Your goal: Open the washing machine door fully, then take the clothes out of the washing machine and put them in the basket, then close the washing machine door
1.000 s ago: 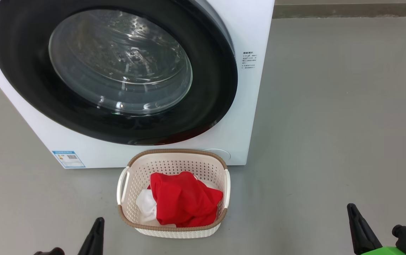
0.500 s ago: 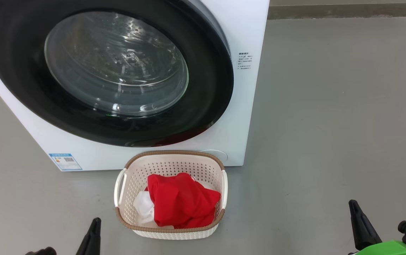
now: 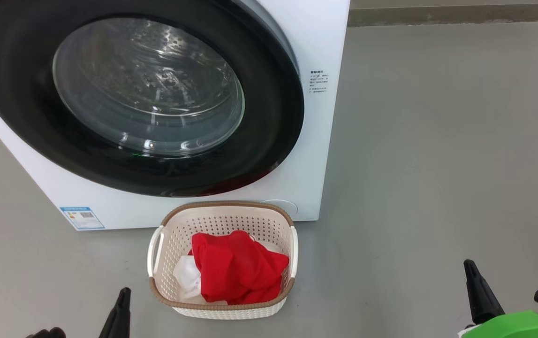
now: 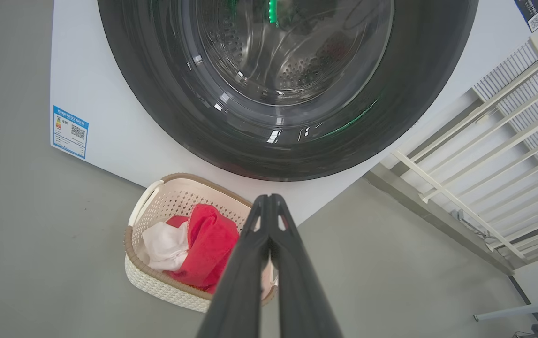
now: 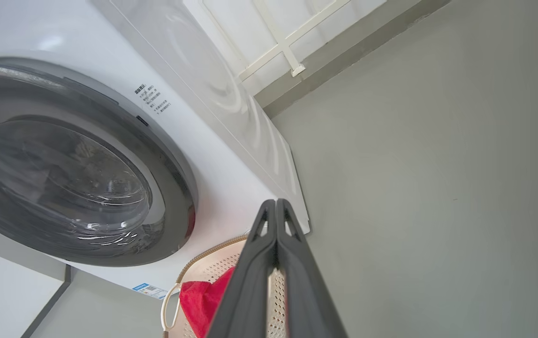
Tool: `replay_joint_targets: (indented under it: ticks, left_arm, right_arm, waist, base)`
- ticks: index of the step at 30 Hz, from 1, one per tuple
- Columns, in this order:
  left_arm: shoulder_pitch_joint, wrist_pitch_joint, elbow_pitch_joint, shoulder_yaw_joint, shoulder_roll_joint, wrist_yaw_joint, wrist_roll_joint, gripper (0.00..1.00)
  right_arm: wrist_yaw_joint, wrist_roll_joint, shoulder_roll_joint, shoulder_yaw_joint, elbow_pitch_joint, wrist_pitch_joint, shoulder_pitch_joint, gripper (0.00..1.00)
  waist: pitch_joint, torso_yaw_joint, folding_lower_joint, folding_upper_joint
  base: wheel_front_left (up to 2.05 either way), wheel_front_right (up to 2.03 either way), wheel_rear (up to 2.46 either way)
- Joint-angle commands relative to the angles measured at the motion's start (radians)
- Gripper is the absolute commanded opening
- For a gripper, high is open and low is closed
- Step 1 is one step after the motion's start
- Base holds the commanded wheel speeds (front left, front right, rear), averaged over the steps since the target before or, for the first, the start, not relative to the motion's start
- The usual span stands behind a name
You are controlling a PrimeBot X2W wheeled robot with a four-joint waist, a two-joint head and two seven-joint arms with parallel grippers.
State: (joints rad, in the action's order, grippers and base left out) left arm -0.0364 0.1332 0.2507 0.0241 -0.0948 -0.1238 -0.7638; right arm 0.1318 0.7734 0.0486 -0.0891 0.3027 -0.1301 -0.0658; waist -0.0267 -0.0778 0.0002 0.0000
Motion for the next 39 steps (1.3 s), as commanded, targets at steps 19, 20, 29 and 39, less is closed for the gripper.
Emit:
replay_joint_targets:
  ticks: [19,20,29,39]
  left_arm:
    - [0.067,-0.057,-0.016,-0.044,0.001,-0.004,-0.224,0.00]
    - [0.069,-0.060,-0.016,-0.046,0.002,-0.004,-0.235,0.00]
    - [0.080,-0.086,-0.014,-0.057,0.006,-0.004,-0.328,0.00]
    - [0.091,-0.111,-0.013,-0.068,0.011,-0.005,-0.422,0.00]
  right_arm:
    - [-0.001,0.220,0.006,-0.008,-0.036,0.064,0.078,0.00]
    - [-0.001,0.231,0.006,-0.008,-0.037,0.067,0.080,0.00]
    - [-0.001,0.321,0.005,-0.011,-0.040,0.093,0.094,0.00]
    - [-0.001,0.411,0.004,-0.014,-0.043,0.120,0.108,0.00]
  waist:
    - [0.006,0.019,-0.0001,0.0000]
    - [0.006,0.020,-0.0001,0.0000]
    - [0.009,0.029,-0.0001,0.0000]
    - [0.011,0.038,-0.0001,0.0000]
  base:
    - [0.00,0.00,0.00]
    - [0.00,0.00,0.00]
    - [0.00,0.00,0.00]
    - [0.00,0.00,0.00]
